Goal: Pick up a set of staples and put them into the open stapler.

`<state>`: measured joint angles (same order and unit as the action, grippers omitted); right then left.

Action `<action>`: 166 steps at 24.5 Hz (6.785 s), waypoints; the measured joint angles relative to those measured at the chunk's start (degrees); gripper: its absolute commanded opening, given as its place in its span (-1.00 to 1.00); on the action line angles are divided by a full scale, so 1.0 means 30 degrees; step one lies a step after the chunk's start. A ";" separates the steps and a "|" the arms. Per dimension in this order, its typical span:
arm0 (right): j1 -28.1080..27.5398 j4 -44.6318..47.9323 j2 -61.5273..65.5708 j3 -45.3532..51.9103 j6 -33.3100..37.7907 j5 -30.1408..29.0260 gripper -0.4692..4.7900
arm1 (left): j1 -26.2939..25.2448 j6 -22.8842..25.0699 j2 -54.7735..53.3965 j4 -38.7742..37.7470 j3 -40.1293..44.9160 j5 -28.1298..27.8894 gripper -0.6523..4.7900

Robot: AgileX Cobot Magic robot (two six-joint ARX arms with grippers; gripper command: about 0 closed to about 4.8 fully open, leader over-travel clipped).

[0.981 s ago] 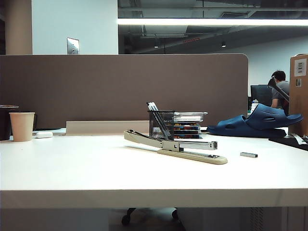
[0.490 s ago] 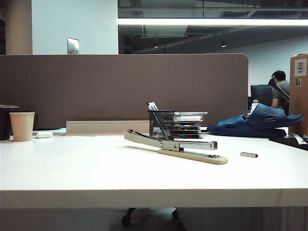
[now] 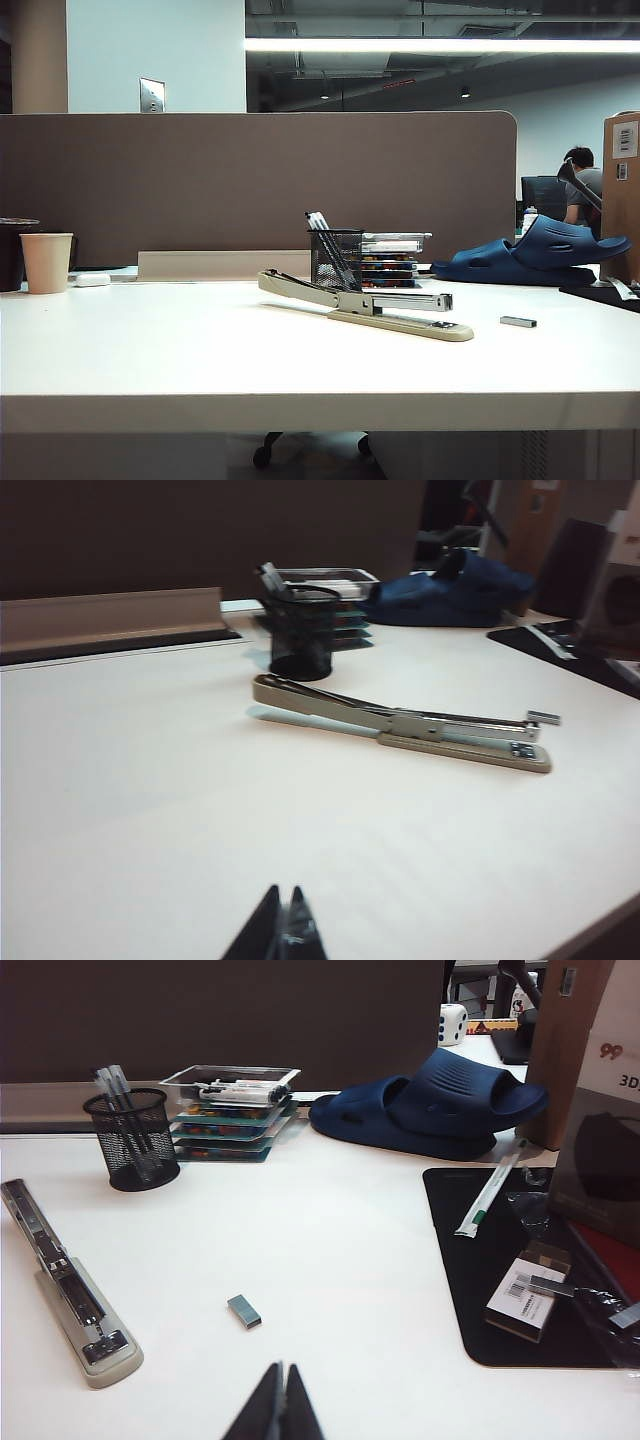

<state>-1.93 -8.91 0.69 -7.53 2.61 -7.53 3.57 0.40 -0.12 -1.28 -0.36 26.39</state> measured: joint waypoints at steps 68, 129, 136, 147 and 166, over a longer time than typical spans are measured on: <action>0.2149 -0.6142 3.6195 -2.1587 -0.8408 -0.3351 -0.03 | 0.0000 0.0000 0.0000 -0.1960 -0.0007 0.2200 -0.78; 0.6069 -0.5413 3.5649 -2.2993 -0.8378 -0.8408 -0.71 | 0.0000 0.0000 0.0007 -0.2011 -0.0015 0.2193 -0.78; 0.6105 -0.5209 3.5773 -2.2993 -0.8378 -0.6834 -0.71 | 0.0000 0.0000 0.0000 -0.2011 -0.0015 0.2200 -0.78; 0.6135 -0.5872 3.6108 -2.2993 -0.8247 -0.6528 -0.71 | 0.0000 0.0000 0.0000 -0.2018 -0.0015 0.2200 -0.78; 0.6142 -0.6594 3.6275 -2.2972 -0.8196 -0.6484 -0.58 | 0.0000 0.0000 0.0007 -0.2018 -0.0015 0.2200 -0.78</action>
<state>16.49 -28.69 109.51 -76.44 -21.98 -26.98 3.57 0.40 -0.10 -7.33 -0.40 32.99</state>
